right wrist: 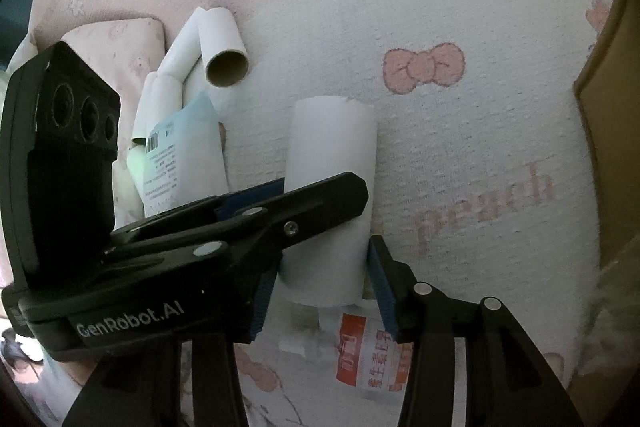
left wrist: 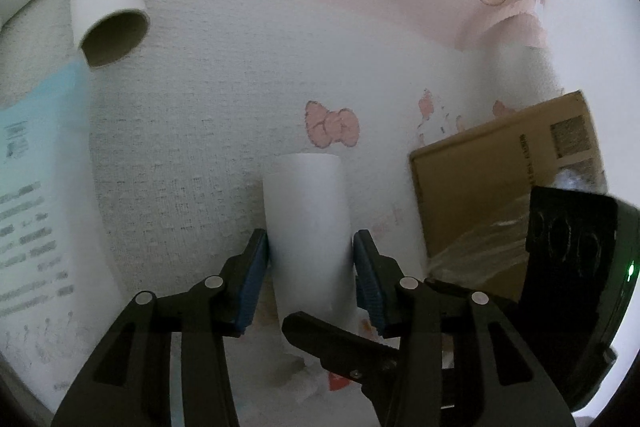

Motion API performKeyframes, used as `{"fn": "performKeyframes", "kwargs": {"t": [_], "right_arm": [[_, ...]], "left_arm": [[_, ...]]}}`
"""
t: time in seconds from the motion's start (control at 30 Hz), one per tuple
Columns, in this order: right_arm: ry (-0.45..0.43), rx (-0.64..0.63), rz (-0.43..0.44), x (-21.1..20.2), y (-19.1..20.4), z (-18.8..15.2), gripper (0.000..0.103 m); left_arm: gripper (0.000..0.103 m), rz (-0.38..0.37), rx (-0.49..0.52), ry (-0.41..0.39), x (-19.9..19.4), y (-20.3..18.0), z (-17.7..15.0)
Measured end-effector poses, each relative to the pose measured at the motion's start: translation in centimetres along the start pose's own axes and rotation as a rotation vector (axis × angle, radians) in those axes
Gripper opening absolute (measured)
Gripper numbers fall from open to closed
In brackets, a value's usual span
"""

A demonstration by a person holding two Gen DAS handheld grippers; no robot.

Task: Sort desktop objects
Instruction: 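Lift the third white tube with both grippers and carry it over the box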

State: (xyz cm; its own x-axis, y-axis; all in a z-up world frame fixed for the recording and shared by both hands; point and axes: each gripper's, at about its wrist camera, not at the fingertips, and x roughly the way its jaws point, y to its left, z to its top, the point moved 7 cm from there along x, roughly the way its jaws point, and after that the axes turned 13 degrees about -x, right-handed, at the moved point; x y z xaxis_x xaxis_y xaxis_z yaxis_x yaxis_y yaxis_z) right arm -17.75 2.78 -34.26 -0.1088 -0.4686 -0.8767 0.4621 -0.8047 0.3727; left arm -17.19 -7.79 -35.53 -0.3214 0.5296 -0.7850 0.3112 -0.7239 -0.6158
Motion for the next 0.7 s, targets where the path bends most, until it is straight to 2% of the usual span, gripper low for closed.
{"fn": "performKeyframes", "kwargs": {"t": [0.1, 0.23, 0.43, 0.7], "right_arm": [[-0.018, -0.052, -0.036, -1.0, 0.7, 0.2, 0.043], [-0.087, -0.095, -0.071, -3.5, 1.6, 0.7, 0.043], [-0.237, -0.120, -0.113, -9.7, 2.8, 1.0, 0.043], [-0.355, -0.153, -0.185, -16.5, 3.1, 0.7, 0.043]], "left_arm": [[0.047, -0.019, 0.011, -0.016, -1.2, -0.9, -0.1], [0.047, -0.031, 0.057, -0.053, -3.3, -3.4, -0.2], [0.047, -0.058, 0.165, -0.116, -7.2, -8.7, -1.0], [0.047, -0.082, 0.311, -0.158, -10.3, -15.8, -3.1]]}}
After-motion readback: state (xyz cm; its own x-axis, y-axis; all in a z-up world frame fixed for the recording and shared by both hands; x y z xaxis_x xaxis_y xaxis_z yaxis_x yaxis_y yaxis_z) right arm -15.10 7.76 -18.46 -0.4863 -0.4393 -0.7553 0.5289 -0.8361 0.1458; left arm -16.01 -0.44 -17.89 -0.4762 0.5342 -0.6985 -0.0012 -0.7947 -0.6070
